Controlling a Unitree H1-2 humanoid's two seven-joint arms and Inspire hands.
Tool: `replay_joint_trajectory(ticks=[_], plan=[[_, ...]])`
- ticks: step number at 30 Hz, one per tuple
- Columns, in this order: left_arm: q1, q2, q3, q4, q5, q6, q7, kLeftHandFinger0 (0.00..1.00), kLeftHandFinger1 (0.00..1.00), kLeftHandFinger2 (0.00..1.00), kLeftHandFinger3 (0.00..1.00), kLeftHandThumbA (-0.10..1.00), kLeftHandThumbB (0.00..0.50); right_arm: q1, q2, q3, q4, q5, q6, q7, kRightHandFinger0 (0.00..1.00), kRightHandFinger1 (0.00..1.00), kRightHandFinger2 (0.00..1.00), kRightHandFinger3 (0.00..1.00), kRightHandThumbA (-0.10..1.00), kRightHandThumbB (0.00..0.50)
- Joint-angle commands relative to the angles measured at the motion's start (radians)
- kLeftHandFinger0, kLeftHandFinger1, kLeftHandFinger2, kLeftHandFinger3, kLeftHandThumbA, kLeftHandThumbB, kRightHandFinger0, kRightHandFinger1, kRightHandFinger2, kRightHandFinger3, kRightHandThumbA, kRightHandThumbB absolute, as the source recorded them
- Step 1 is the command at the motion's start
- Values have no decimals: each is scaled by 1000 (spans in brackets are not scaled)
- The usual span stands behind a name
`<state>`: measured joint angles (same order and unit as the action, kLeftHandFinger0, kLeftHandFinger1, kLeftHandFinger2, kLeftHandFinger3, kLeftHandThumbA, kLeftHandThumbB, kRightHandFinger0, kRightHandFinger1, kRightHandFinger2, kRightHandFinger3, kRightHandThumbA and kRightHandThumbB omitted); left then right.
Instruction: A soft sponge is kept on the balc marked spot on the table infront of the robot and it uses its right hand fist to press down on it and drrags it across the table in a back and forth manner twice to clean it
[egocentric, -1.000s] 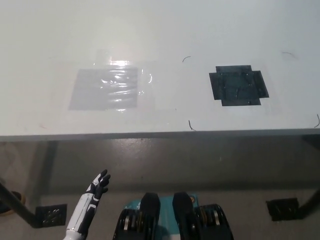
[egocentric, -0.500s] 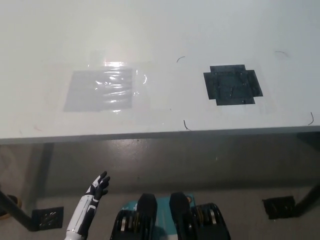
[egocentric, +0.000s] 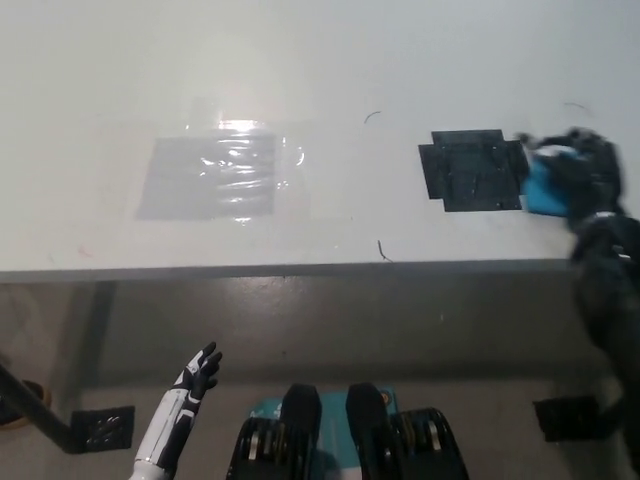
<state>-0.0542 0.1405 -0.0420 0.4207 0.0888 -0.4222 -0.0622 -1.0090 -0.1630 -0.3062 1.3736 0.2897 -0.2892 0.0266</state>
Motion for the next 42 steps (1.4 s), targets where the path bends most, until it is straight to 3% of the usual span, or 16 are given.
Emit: replay_joint_trajectory(ticks=[1, 7, 10, 13, 16, 20, 23, 24, 25, 26, 27, 28, 31, 32, 35, 42], plan=[[-4, 8, -1, -26, 22, -13, 14, 1000, 1000, 1000, 1000, 1000, 199, -73, 53, 30, -1, -18, -14, 41, 5, 34, 285, 53, 1000, 132], [-6, 14, -1, -26, 36, -18, 13, 1000, 1000, 1000, 1000, 1000, 184, -76, 95, 56, -12, -28, -26, 37, 0, 0, 252, 10, 1000, 139], [-7, 16, 2, -30, 34, -13, 11, 1000, 1000, 1000, 1000, 1000, 206, -67, 80, 52, -2, -19, -19, 27, 0, 32, 306, 88, 1000, 127], [-4, 15, 3, -33, 25, -5, 5, 1000, 1000, 1000, 1000, 1000, 217, -51, 57, 50, 7, -19, -22, 14, 0, 0, 239, 79, 1000, 113], [-4, 16, 4, -37, 17, -5, 1, 1000, 1000, 1000, 1000, 1000, 164, -41, 29, 51, 12, -24, -26, -7, 0, 0, 210, 86, 1000, 102], [-8, 15, 3, -28, 29, -11, 8, 1000, 1000, 1000, 1000, 1000, 191, -29, 1, 53, 10, -27, -37, 3, 0, 0, 270, 169, 1000, 92], [0, 14, 3, -27, 22, -13, 5, 1000, 1000, 1000, 1000, 1000, 175, -29, -14, 70, -4, -48, -43, -5, 26, 45, 334, 205, 1000, 168], [1, 16, 3, -30, 24, -10, 3, 1000, 1000, 1000, 1000, 1000, 170, -28, -26, 120, -23, -99, -92, 16, 296, 151, 394, 310, 1000, 242], [1, 16, 3, -30, 24, -11, 4, 1000, 1000, 1000, 1000, 1000, 174, -32, -26, 114, -32, -85, -87, 36, 495, 329, 602, 546, 1000, 292], [0, 17, 3, -29, 24, -13, 4, 1000, 1000, 1000, 1000, 1000, 161, -37, -26, 108, -77, -62, -78, 83, 794, 727, 991, 927, 1000, 290], [-2, 18, 2, -30, 24, -14, 3, 1000, 1000, 1000, 1000, 1000, 157, -38, -26, 111, -130, -49, -74, 123, 886, 836, 913, 881, 1000, 299], [-4, 18, 2, -24, 17, -18, -3, 1000, 1000, 1000, 1000, 1000, 155, -9, -19, 127, -312, -23, -22, 186, 1000, 1000, 1000, 1000, 1000, 305], [-12, 16, 3, -24, -5, -2, -18, 1000, 1000, 1000, 1000, 1000, 148, 42, -13, 146, -732, 96, 150, 272, 1000, 1000, 1000, 1000, 1000, 357], [-16, 17, 2, -18, 2, -4, -15, 1000, 1000, 1000, 1000, 1000, 160, 43, -11, 158, -884, 123, 204, 250, 1000, 1000, 1000, 1000, 1000, 425], [-8, 20, 2, -31, 24, 10, -3, 1000, 1000, 1000, 1000, 1000, 172, 32, -28, 191, -1147, 155, 282, 223, 1000, 1000, 1000, 1000, 1000, 481], [1, 28, -1, -23, 19, -8, -13, 1000, 1000, 1000, 1000, 1000, 156, 42, -84, 197, -1650, 289, 424, 118, 1000, 1000, 1000, 1000, 1000, 500]])
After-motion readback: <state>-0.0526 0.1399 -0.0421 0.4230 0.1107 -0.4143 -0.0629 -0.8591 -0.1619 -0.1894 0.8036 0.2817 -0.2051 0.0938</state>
